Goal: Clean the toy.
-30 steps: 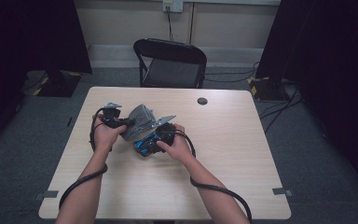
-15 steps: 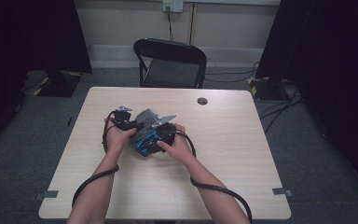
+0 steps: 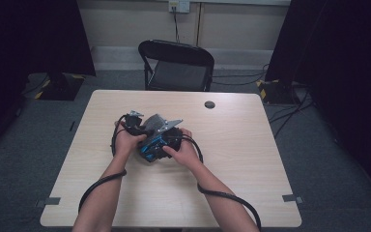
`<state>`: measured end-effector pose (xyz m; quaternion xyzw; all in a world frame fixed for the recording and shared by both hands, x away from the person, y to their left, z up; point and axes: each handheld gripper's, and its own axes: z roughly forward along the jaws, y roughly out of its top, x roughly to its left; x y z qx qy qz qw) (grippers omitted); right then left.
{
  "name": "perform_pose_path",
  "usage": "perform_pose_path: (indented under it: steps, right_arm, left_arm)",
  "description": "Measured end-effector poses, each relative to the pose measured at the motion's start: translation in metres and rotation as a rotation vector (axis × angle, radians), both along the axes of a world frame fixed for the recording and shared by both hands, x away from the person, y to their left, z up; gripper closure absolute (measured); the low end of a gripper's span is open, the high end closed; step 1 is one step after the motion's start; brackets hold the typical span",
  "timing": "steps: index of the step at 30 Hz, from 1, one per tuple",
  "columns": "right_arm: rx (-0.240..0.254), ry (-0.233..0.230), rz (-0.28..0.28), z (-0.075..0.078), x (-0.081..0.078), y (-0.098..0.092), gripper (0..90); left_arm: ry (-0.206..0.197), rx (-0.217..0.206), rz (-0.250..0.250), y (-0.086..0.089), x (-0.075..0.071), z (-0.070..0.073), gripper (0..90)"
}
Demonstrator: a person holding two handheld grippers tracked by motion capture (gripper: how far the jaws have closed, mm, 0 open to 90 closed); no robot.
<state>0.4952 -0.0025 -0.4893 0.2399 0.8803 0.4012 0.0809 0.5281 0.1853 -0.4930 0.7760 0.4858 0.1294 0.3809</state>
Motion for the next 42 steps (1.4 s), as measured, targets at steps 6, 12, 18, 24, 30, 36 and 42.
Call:
perform_pose_path:
  steps: [6, 12, 18, 24, 30, 36, 42]
  right_arm:
    - [0.009, -0.003, -0.003, -0.001, -0.001, -0.001, 7.7]
    - [0.005, -0.003, -0.003, -0.001, 0.0, -0.001, 7.7]
    - [0.0, 0.001, -0.002, 0.0, 0.0, 0.0, 7.7]
    - [0.0, 0.0, 0.0, 0.0, 0.0, 0.0, 7.7]
    - [-0.004, 0.003, 0.0, 0.0, 0.0, 0.0, 7.7]
    - [-0.004, 0.004, -0.001, 0.0, 0.0, 0.001, 7.7]
    - [-0.007, 0.005, -0.003, 0.001, 0.0, 0.001, 7.7]
  left_arm:
    - [-0.001, 0.022, -0.036, -0.002, 0.0, -0.002, 66.9]
    - [0.013, 0.061, -0.072, -0.003, -0.001, 0.002, 74.3]
    - [0.022, 0.075, -0.096, 0.0, -0.003, 0.005, 75.4]
    - [0.027, 0.07, -0.101, 0.005, -0.007, 0.006, 75.9]
    - [0.038, 0.08, -0.112, 0.012, -0.011, 0.008, 76.6]
    - [0.051, 0.082, -0.119, 0.023, -0.019, 0.01, 76.8]
    - [0.061, 0.087, -0.127, 0.034, -0.027, 0.012, 77.1]
